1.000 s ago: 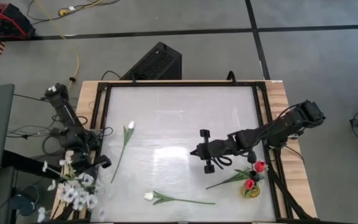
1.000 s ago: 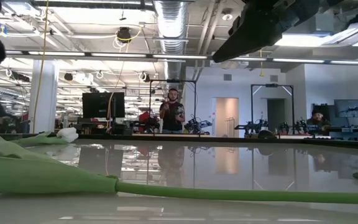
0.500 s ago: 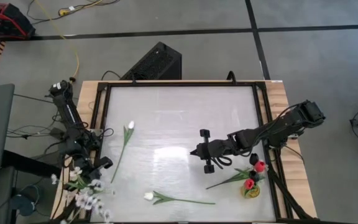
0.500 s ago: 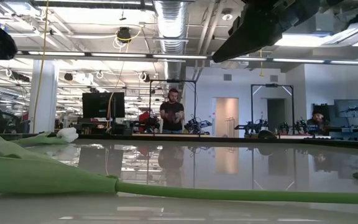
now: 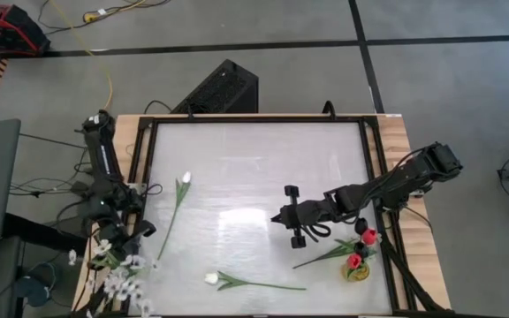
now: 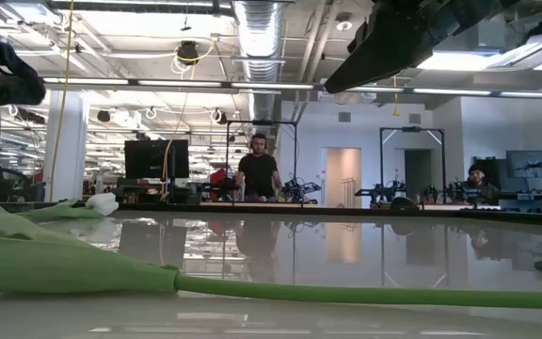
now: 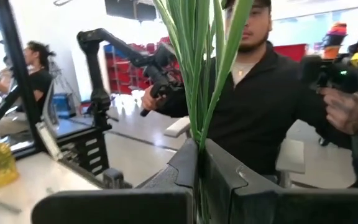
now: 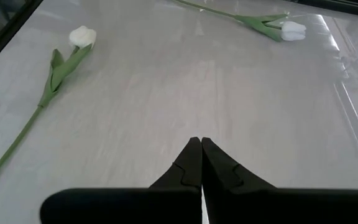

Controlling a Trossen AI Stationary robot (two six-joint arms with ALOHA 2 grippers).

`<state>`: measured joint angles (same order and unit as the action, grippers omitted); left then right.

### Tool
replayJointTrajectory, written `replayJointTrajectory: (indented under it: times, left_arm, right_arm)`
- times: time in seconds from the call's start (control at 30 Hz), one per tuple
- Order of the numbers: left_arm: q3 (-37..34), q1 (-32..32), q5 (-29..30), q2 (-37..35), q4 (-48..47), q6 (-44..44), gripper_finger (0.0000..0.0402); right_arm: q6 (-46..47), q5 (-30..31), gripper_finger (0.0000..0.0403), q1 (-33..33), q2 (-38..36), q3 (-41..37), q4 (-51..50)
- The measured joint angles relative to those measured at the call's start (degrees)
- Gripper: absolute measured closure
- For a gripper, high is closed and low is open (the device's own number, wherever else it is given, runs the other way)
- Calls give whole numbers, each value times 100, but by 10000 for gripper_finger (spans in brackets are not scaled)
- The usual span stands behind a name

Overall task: Sort flowers into vase by color
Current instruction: Put the top white flowers into the transparent vase

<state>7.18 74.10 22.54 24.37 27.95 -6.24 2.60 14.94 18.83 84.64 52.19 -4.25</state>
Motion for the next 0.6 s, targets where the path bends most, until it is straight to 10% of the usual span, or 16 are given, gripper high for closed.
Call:
replayJointTrajectory:
  times: [0.6]
  left_arm:
    - [2,201,517,-392,-370,96,340]
  right_arm:
    - [41,4,378,20,0,0,-3]
